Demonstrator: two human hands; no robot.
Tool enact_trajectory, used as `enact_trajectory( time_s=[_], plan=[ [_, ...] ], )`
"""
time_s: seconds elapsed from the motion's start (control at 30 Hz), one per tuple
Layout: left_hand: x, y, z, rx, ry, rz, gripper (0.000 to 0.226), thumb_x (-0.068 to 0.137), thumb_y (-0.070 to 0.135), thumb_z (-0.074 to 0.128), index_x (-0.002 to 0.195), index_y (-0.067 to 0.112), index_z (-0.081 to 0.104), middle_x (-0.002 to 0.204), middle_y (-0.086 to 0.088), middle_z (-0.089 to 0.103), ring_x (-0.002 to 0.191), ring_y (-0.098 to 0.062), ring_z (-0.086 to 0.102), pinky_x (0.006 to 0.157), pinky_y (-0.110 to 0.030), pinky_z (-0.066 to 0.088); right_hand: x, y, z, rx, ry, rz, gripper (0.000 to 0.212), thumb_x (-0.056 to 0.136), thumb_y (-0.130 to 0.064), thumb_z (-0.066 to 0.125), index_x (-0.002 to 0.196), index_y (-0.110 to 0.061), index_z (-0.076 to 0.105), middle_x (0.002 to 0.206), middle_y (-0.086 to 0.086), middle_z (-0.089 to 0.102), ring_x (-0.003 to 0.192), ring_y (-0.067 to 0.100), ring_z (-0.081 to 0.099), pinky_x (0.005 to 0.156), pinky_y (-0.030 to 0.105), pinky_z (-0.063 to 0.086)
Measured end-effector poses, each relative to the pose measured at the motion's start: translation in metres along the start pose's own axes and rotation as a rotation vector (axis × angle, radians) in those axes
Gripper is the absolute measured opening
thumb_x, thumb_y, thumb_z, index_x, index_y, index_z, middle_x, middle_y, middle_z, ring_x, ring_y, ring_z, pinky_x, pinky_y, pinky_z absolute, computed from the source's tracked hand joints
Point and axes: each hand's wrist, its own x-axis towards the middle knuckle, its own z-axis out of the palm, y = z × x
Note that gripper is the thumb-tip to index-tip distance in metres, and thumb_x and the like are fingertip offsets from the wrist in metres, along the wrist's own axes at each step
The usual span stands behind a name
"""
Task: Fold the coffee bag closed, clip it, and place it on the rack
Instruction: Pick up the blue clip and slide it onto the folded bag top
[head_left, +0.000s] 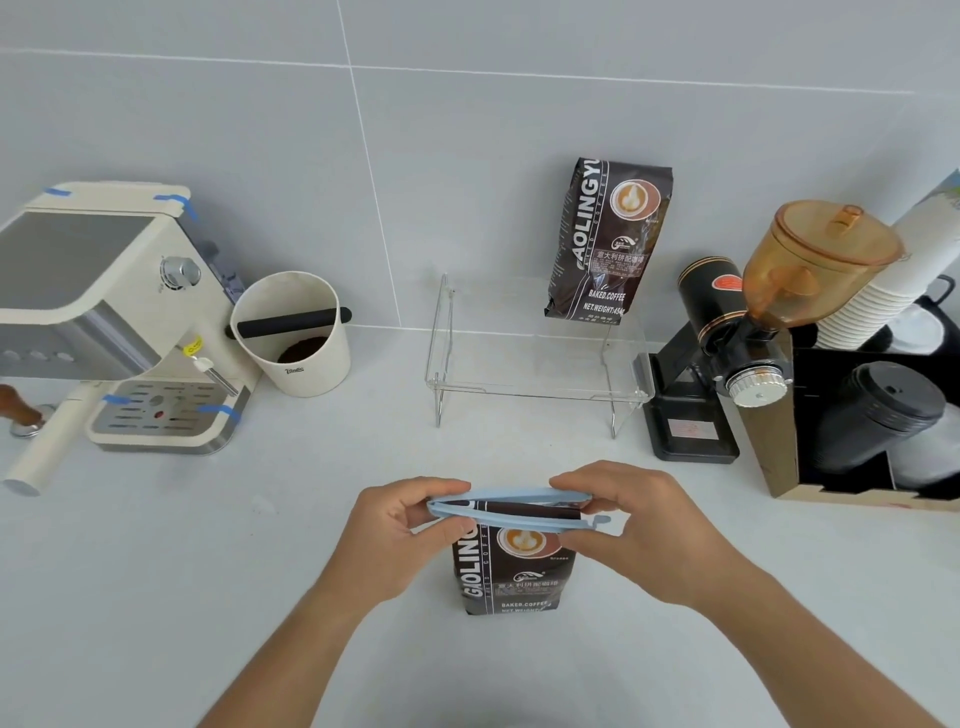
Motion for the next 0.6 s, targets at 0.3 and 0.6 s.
enact_trajectory(
  time_s=[0.3, 0.6],
  plan=[
    [-0.0031, -0.0020, -0.0024, -0.118, -0.005, -0.047, 0.045, 0.069, -0.012, 0.075, 0.083, 0.030, 0.078, 0.086, 0.003, 0.079, 0.081, -0.015, 0.074, 0.073, -0.020, 0.057, 0.0011, -0.0036, 0.0040, -0.028, -0.008, -0.020, 0.047, 0.072, -0.023, 0.083, 0.117, -0.025, 0.067, 0.103, -0.013, 0.068, 0.090, 0.009, 0.065, 0.081, 0.020, 0.052],
    [-0.0067, -0.0016, -0.0053, -0.109, 0.004, -0.044, 0.045, 0.068, -0.011, 0.075, 0.084, 0.031, 0.078, 0.086, 0.004, 0.079, 0.081, -0.012, 0.074, 0.074, -0.019, 0.056, 0.0014, -0.0037, 0.0071, -0.057, -0.020, -0.062, 0.051, 0.074, -0.027, 0.080, 0.122, -0.023, 0.064, 0.108, -0.016, 0.064, 0.098, 0.004, 0.061, 0.087, 0.019, 0.048]
  ],
)
